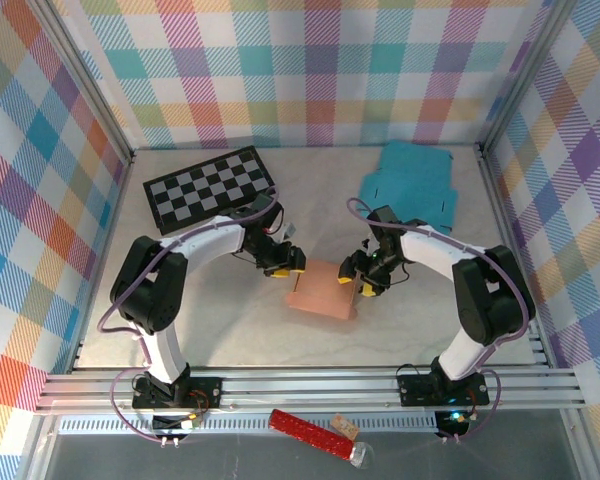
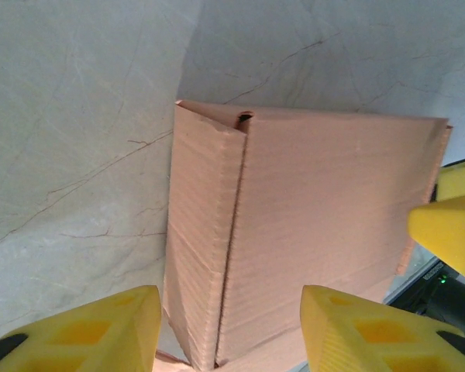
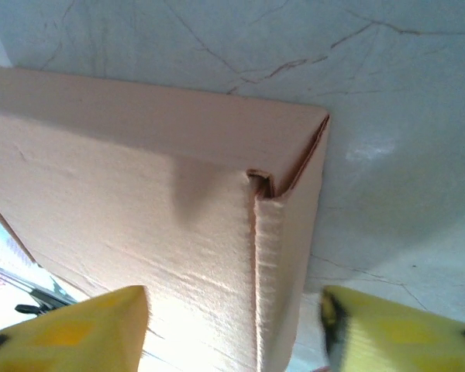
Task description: Fold the paper box
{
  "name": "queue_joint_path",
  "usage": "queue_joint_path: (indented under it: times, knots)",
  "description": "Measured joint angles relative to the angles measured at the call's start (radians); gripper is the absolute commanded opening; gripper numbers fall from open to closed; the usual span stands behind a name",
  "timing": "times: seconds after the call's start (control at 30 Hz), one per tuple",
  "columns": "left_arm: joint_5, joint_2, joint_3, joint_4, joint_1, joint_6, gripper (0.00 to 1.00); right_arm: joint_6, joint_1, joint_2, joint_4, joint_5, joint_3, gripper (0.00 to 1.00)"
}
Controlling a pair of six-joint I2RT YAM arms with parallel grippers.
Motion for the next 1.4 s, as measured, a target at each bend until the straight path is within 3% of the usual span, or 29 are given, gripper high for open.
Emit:
queue_joint_path:
  times: [0.63,1.4]
  knots:
    - [0.007,0.042,-0.018,0.05,-0.024,-0.018,0.22,-0.008,-0.032,-0.041,0.187,-0.058,-0.149,0.87]
    - [0.073,-0.014,-0.143,0.18,0.041,-0.014,0.18,-0.043,-0.064,-0.012,0.389,-0.238,-0.178,0.87]
